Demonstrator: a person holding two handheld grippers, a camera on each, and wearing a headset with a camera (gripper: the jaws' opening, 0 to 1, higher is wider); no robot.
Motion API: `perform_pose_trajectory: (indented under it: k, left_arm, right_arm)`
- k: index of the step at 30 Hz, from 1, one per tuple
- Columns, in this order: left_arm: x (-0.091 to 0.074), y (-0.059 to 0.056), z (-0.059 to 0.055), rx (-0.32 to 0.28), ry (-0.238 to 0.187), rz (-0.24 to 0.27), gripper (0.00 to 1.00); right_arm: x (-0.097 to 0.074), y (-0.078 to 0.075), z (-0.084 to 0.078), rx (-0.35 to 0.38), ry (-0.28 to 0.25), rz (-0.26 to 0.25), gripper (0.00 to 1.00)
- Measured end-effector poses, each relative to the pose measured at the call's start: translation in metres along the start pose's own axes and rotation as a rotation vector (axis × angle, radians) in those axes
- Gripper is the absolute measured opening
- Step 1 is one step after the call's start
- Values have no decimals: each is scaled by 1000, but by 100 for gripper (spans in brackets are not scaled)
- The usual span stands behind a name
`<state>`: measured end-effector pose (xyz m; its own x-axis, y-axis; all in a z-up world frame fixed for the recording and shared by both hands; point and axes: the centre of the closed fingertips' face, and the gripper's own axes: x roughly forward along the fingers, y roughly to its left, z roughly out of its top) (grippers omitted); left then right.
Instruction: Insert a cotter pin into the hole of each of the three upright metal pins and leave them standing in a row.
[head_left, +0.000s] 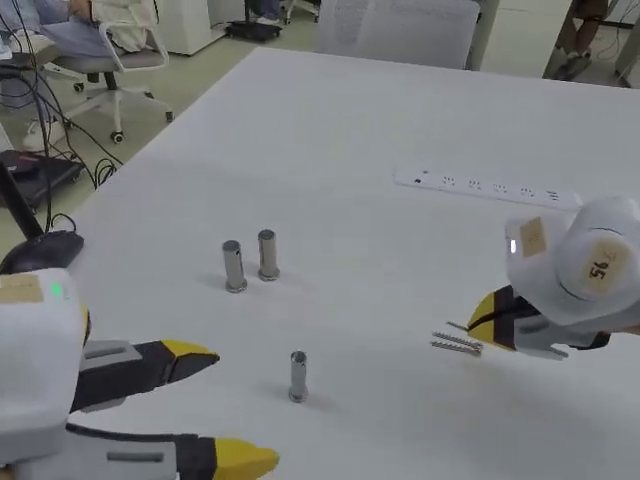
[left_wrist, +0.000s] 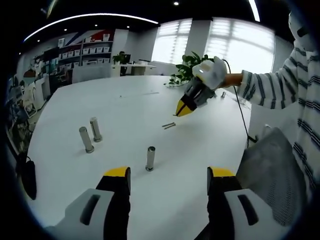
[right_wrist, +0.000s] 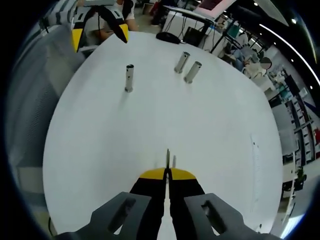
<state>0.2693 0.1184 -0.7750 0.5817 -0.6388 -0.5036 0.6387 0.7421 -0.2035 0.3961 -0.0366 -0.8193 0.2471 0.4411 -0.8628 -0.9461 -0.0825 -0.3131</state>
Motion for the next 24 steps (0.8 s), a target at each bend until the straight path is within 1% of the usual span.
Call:
perform_pose_trajectory:
  k: [5, 7, 9, 13, 16, 19, 24]
  left_arm:
    - [8, -5, 7, -11, 3, -31, 59]
    - [11, -7, 7, -24, 16, -46, 58]
    - [14, -9, 8, -22, 12, -53, 58]
    - [19, -13, 11, -40, 10, -71, 55]
    - [22, -17, 9, -62, 32, -86, 51]
    - [24, -19, 10, -60, 32, -95, 47]
    - [28, -23, 13, -66, 27, -106, 48]
  right_arm:
    - [-9, 8, 8, -16, -12, -27, 1]
    - [-12, 12, 12, -24, -18, -33, 1]
    - [-15, 17, 16, -32, -24, -37, 1]
    - [-21, 25, 24, -46, -36, -45, 1]
    - [-24, 29, 27, -54, -36, -50, 1]
    - [-28, 32, 31, -53, -43, -56, 1]
    - [-32, 40, 35, -62, -47, -69, 1]
